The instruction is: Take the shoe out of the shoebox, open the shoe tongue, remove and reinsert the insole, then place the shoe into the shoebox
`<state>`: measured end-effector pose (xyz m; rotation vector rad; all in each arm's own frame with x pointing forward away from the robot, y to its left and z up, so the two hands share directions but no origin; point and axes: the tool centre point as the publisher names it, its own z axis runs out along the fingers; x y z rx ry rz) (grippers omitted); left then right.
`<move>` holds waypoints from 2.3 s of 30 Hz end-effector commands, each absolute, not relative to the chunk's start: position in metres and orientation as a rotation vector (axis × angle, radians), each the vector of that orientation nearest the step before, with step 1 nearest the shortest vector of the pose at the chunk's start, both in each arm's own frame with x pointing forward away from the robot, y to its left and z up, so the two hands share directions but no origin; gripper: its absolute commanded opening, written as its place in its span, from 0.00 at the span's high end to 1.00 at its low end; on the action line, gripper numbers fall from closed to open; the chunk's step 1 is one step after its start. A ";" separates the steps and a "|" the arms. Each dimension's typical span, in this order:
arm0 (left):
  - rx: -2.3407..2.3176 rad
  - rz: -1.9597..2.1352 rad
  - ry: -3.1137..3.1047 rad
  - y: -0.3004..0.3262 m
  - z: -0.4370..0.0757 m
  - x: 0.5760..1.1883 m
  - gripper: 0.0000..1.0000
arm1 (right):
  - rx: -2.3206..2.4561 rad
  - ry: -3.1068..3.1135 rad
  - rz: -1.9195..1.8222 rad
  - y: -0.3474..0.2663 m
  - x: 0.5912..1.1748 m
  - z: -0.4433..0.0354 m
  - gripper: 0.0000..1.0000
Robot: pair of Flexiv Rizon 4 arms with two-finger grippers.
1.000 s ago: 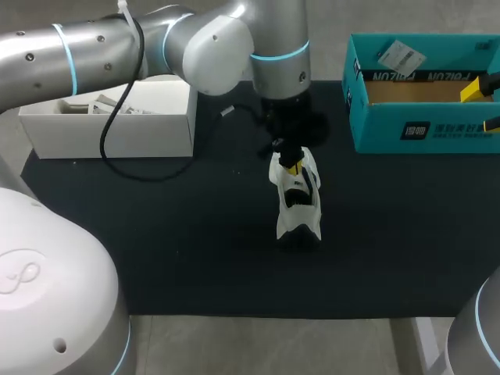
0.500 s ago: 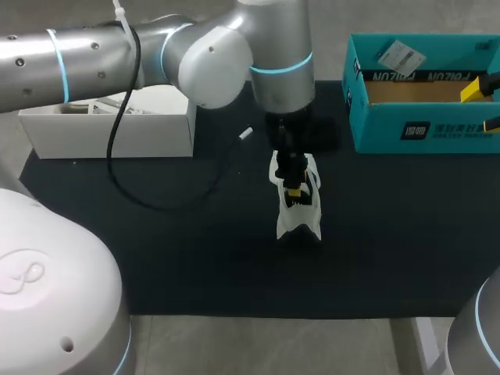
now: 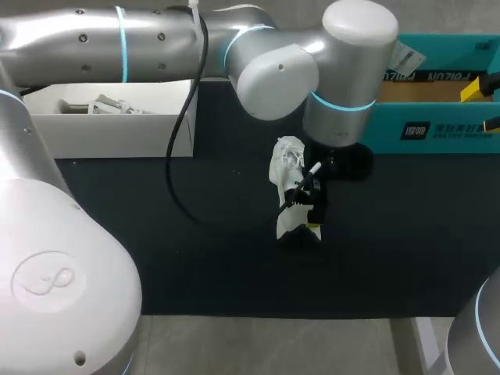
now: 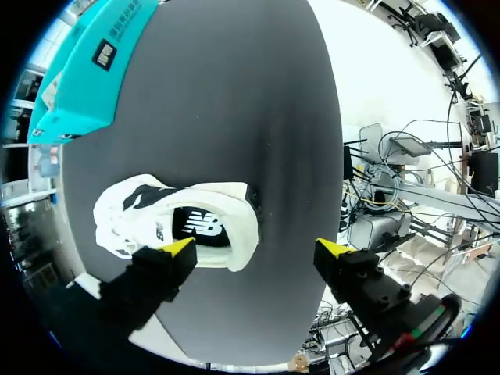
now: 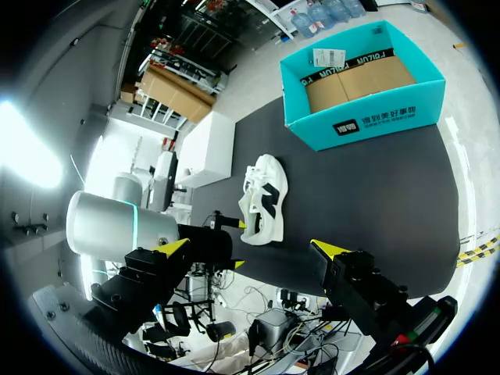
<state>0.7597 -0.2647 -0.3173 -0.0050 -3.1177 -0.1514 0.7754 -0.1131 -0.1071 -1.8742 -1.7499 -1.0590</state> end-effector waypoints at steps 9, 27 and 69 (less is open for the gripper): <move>-0.162 0.044 -3.206 -0.251 -0.340 0.755 0.00 | -1.878 -1.750 -1.058 -0.113 0.775 -0.108 0.00; -0.047 0.181 -3.176 -0.247 -0.393 0.782 0.00 | -1.878 -1.750 -1.058 -0.113 0.775 -0.108 0.00; -0.342 -0.007 -3.021 -0.236 -0.232 0.748 1.00 | -1.878 -1.750 -1.058 -0.113 0.775 -0.108 0.00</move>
